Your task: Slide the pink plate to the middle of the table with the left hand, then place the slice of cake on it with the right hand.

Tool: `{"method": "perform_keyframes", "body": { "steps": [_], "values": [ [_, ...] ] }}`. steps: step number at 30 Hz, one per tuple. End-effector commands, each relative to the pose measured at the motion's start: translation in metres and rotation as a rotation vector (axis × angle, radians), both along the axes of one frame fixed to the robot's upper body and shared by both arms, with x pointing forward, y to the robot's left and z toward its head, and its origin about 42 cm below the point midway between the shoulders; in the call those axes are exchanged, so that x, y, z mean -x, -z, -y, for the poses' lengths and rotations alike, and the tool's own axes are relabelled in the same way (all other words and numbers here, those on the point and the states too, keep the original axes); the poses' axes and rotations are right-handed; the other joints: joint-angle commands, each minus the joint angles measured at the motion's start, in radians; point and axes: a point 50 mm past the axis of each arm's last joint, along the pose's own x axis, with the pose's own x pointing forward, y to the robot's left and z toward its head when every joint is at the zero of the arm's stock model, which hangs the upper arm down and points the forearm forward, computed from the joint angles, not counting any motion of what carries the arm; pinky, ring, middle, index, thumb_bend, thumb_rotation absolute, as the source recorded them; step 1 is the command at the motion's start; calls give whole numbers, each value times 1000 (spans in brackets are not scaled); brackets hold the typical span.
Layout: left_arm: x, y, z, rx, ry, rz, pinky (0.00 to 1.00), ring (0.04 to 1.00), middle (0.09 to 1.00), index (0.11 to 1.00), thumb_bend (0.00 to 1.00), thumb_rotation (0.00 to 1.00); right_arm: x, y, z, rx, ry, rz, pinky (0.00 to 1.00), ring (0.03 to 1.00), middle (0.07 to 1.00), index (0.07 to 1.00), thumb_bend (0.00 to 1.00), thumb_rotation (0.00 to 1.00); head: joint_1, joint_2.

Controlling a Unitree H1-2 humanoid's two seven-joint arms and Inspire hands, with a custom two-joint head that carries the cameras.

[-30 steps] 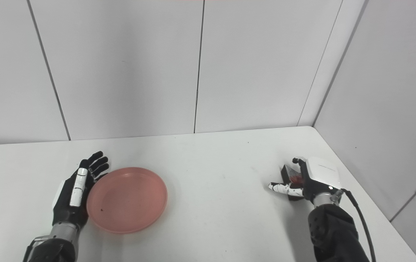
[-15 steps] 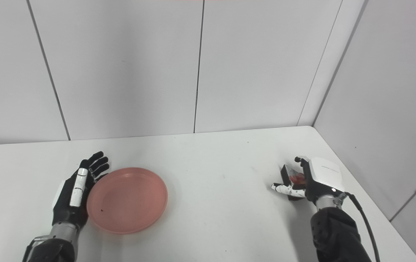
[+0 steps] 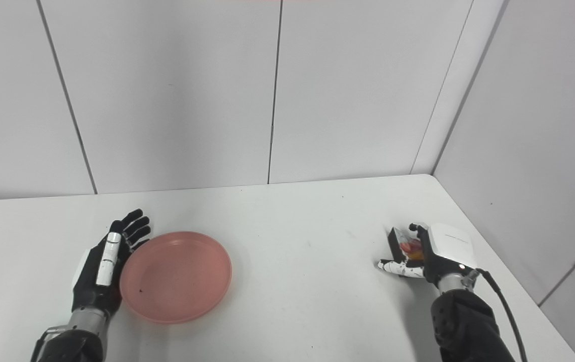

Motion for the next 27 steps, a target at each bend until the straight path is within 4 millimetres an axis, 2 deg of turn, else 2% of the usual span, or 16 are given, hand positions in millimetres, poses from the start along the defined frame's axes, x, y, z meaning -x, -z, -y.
{"method": "perform_keyframes", "body": {
  "steps": [1, 13, 17, 19, 23, 24, 25, 26, 27],
  "values": [
    [9, 24, 1, -8, 7, -108, 797, 850, 834, 785, 711, 874, -3, -22, 9, 39, 1, 78, 587, 693, 772, 788, 972, 587, 1, 2],
    [9, 25, 0, -20, 11, -115, 782, 851, 830, 777, 723, 870, -2, -15, 6, 29, -13, 61, 569, 710, 789, 779, 977, 589, 5, 5],
    [9, 26, 0, -28, 17, -113, 782, 856, 836, 780, 733, 873, -1, -13, 7, 21, -22, 68, 555, 691, 769, 761, 975, 562, 6, 8],
    [9, 26, 0, -30, 21, -114, 788, 861, 838, 780, 737, 875, 0, -12, 7, 12, -29, 80, 513, 644, 744, 751, 965, 521, 7, 9],
    [9, 26, 0, -19, 26, -123, 800, 865, 839, 781, 744, 865, 1, -9, 7, 1, -30, 90, 436, 540, 639, 697, 925, 388, 7, 12],
    [10, 26, 0, -20, 25, -125, 799, 864, 838, 781, 745, 863, 1, -9, 7, -11, -28, 84, 392, 484, 582, 685, 909, 354, 6, 13],
    [10, 26, 0, -21, 25, -126, 792, 860, 835, 780, 745, 862, 0, -9, 7, -20, -26, 79, 289, 356, 453, 668, 873, 290, 6, 13],
    [10, 26, 0, -20, 26, -127, 791, 859, 835, 780, 745, 862, 0, -9, 7, -27, -32, 78, 279, 343, 441, 666, 870, 284, 6, 14],
    [10, 26, 1, -20, 26, -127, 795, 860, 833, 778, 744, 859, 0, -9, 7, -30, -37, 77, 232, 288, 383, 640, 852, 214, 6, 14]
  ]
}}
